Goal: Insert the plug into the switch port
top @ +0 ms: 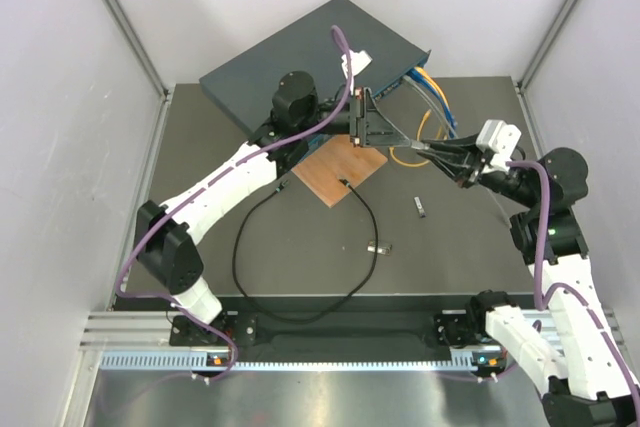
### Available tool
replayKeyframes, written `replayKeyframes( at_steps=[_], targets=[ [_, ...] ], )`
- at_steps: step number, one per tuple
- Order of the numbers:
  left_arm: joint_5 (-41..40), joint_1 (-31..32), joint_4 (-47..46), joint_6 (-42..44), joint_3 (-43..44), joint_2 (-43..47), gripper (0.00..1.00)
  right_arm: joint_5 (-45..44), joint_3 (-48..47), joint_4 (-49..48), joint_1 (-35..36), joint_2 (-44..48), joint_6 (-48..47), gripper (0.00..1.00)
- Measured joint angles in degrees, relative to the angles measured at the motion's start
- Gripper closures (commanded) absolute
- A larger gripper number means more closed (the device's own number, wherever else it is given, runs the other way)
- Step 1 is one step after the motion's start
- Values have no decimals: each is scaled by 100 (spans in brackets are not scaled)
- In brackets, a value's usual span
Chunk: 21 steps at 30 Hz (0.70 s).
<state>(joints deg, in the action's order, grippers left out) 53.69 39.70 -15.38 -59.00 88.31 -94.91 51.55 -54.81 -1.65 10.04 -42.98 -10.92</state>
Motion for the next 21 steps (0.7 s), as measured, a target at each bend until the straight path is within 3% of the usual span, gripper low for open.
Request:
replayKeyframes(
  at_steps=[2, 5, 9, 16, 21],
  targets=[
    [9, 31, -81, -22, -28, 0, 75, -11, 7, 50, 9, -7, -63, 100],
    [46, 44, -201, -142, -76, -7, 99, -4, 17, 179, 9, 9, -192, 97],
    [44, 42, -258, -197, -85, -24, 100, -11, 26, 463, 31, -33, -444, 48],
    [7, 48, 98, 260, -111, -26, 100, -396, -719, 2350, 42, -431, -1731, 47],
    [-118, 48, 584, 540, -111, -26, 100, -627, -907, 3145, 46, -496, -2256, 50]
  ],
)
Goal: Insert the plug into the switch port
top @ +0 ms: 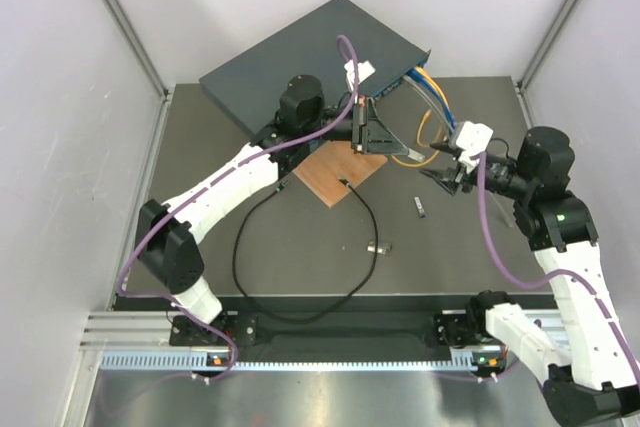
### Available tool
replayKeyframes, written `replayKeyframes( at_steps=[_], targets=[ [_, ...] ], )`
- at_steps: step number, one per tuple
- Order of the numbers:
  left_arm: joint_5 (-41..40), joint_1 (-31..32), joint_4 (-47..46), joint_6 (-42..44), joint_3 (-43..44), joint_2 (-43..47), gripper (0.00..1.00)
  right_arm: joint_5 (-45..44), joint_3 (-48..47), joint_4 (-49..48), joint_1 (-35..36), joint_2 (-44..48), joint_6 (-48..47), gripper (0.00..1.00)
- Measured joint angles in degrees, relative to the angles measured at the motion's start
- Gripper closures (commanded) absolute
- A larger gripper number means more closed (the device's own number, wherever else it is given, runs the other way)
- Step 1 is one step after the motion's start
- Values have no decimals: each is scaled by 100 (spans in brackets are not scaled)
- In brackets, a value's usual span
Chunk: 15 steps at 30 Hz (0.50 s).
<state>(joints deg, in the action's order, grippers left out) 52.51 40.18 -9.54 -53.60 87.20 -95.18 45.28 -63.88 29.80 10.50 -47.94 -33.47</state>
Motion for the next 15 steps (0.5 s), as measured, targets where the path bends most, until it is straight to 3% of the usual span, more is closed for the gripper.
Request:
replayKeyframes(
  at_steps=[15],
  targets=[
    [-796, 44, 1001, 151, 0, -17, 100, -979, -225, 920, 758, -527, -745, 53]
  ],
)
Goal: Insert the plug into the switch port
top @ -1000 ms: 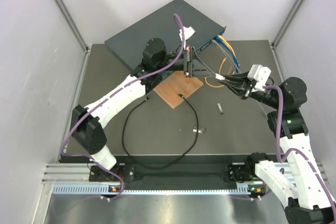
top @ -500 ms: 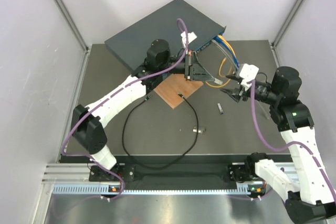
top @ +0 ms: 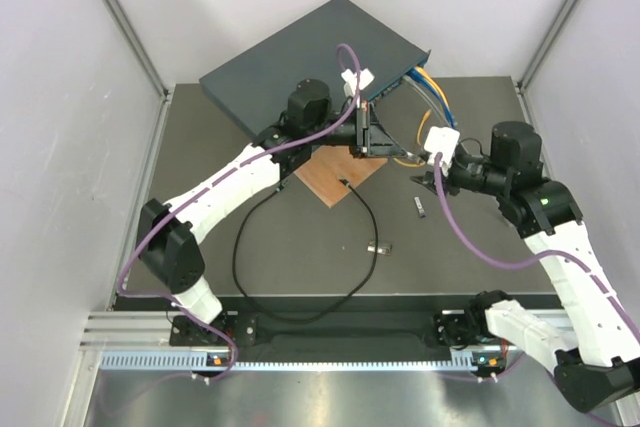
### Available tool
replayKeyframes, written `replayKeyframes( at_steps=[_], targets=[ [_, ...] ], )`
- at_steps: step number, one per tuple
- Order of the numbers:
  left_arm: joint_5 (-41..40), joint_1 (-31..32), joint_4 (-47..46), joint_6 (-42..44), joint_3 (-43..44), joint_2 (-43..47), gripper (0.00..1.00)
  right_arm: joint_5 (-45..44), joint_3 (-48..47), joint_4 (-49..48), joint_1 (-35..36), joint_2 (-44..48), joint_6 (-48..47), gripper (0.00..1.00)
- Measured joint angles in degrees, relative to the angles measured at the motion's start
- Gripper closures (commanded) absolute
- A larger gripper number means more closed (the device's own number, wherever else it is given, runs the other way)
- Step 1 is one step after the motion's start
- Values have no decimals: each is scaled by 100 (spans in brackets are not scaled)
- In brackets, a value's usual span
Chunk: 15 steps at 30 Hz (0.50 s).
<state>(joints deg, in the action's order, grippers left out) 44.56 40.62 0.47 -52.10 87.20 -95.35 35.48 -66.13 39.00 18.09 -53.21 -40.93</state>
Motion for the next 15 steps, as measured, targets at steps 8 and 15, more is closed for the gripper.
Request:
replayKeyframes(
  at_steps=[8, 15],
  targets=[
    [-76, 70, 168, 116, 2, -109, 100, -413, 0, -72, 203, -63, -4, 61],
    [-125, 76, 234, 122, 2, -168, 100, -614, 2, -151, 243, -92, -114, 71]
  ],
)
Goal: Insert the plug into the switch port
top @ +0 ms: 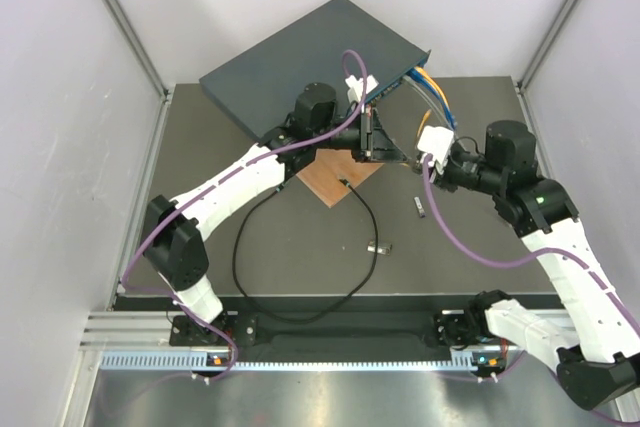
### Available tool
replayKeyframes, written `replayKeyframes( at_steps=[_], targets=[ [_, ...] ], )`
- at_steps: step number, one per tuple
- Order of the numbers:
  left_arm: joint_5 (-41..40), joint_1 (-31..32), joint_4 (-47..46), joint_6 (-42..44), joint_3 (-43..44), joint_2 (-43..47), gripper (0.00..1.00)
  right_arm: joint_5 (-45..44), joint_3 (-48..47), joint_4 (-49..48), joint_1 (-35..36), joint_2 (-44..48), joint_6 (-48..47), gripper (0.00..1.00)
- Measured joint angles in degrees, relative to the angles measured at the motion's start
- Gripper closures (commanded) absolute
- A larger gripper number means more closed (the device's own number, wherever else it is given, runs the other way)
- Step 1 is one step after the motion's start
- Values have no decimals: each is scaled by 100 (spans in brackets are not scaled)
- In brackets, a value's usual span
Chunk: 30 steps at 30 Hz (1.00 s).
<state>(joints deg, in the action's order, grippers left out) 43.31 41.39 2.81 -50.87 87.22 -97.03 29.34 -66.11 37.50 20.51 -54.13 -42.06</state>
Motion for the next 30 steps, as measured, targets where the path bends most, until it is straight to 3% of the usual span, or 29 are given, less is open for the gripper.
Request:
replayKeyframes(
  at_steps=[5, 13, 20, 25, 30],
  targets=[
    [-24, 0, 4, -4, 7, 0, 100, -85, 2, 11, 70, 0, -208, 64],
    [-13, 0, 2, -31, 7, 0, 100, -188, 13, 11, 116, -4, -402, 65],
    [208, 2, -243, -262, 4, 0, 100, -304, 122, 4, 149, -17, -448, 66],
    [289, 0, -348, -367, 4, 0, 100, -323, 125, 7, 153, -28, -444, 76],
    [293, -2, -389, -411, -2, 0, 100, -273, 125, 2, 157, -22, -442, 74]
  ],
)
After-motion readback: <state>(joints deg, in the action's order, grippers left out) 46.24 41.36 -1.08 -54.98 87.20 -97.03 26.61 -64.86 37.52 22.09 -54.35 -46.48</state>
